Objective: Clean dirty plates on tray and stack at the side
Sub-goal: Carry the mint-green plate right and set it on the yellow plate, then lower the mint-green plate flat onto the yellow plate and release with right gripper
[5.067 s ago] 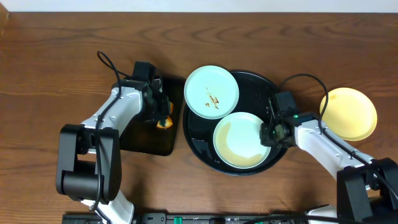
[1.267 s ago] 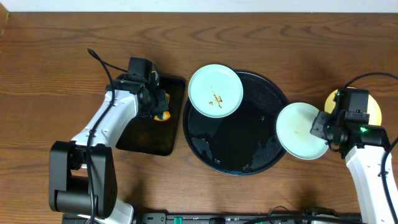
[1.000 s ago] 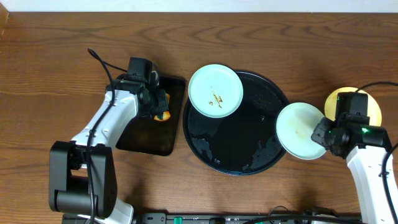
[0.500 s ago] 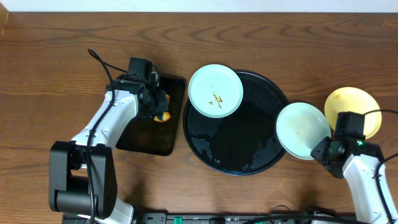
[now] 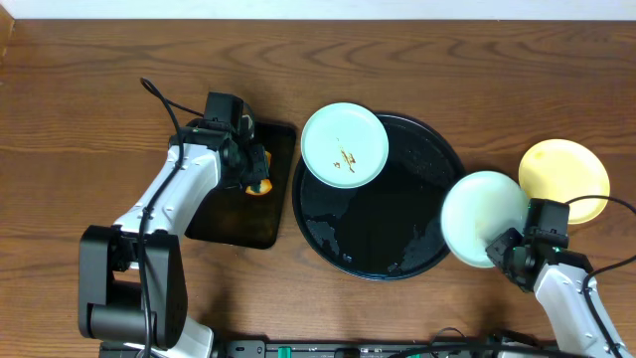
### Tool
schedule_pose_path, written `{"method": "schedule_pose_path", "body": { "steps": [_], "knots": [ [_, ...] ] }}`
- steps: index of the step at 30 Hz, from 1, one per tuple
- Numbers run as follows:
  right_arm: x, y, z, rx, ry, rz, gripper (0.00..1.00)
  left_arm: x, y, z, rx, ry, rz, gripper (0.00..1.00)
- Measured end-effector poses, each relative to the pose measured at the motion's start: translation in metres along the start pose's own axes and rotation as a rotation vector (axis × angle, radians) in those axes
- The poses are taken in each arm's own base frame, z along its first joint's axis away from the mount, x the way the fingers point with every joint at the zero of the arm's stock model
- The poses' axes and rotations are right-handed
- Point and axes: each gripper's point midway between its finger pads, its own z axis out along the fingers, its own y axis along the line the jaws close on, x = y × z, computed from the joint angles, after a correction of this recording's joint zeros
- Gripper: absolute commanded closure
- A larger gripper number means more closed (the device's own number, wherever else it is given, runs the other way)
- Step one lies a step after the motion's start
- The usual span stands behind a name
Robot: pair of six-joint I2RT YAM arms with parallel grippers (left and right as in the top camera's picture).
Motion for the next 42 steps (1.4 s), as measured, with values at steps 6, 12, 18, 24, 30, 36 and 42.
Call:
{"method": "schedule_pose_path", "body": {
  "steps": [6, 12, 18, 24, 30, 36, 42],
  "knots": [
    [-0.012, 0.011, -0.004, -0.052, -0.049, 0.004, 0.99, 0.000, 0.000, 0.000, 0.000, 0.000, 0.000, 0.92],
    [-0.021, 0.023, -0.005, -0.107, -0.082, 0.002, 0.99, 0.001, 0.000, 0.000, -0.001, 0.005, -0.001, 0.92],
    [-0.026, 0.035, -0.011, -0.154, -0.084, -0.044, 0.99, 0.001, 0.000, 0.000, -0.001, 0.005, -0.001, 0.92],
    [-0.053, 0.055, -0.037, -0.188, -0.134, -0.111, 0.99, 0.001, 0.000, 0.000, -0.002, 0.005, -0.001, 0.92],
    [-0.082, 0.067, -0.064, -0.190, -0.210, -0.144, 0.99, 0.001, 0.001, 0.000, -0.002, 0.006, -0.001, 0.92],
    [-0.112, 0.068, -0.086, -0.146, -0.313, -0.144, 0.99, 0.001, 0.000, 0.000, -0.002, 0.006, -0.001, 0.92],
    [-0.141, 0.055, -0.107, -0.046, -0.435, -0.102, 0.99, 0.002, 0.000, 0.000, -0.002, 0.006, -0.001, 0.92]
  ]
}}
